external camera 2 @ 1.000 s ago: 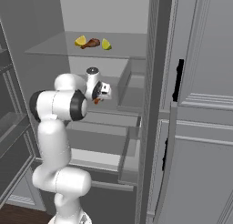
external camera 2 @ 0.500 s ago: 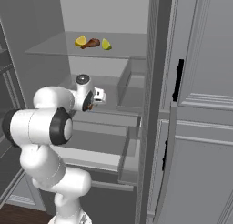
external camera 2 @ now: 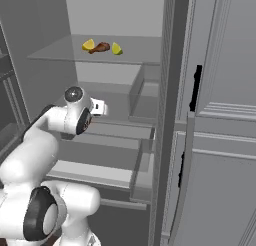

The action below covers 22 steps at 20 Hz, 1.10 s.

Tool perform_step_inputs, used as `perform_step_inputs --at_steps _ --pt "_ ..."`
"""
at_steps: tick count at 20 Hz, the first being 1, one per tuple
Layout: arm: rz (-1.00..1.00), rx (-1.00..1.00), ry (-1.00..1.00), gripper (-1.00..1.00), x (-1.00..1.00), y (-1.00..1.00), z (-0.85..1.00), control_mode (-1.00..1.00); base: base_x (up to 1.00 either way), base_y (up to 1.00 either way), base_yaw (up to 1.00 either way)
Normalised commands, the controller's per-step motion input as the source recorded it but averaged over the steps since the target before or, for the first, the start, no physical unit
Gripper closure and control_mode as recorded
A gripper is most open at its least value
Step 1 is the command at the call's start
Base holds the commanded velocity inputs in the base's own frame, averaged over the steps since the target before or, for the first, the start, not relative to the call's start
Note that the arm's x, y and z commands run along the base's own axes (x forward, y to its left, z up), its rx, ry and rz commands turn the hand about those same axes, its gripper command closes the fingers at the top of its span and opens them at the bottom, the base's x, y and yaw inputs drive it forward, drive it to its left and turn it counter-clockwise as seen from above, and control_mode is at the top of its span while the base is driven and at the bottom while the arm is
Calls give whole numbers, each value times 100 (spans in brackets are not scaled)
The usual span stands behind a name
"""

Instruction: Place one lemon wedge and one chicken drumstick in each tupperware on the nearby counter, to pack two identical lunches.

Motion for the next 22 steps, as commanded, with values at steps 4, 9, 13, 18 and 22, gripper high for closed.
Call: perform_step_inputs --at_steps 4,9,13,18,22 --pt "0 1 0 100 -100 -7 67 -100 0 0 0" --pt "0 0 0 100 -100 -7 36 -100 0 0 0" --pt "0 0 0 100 -100 -1 27 -100 0 0 0" --pt "0 0 0 100 -100 0 7 -100 0 0 0" --pt "0 0 0 100 0 0 0 100 -100 0 0"
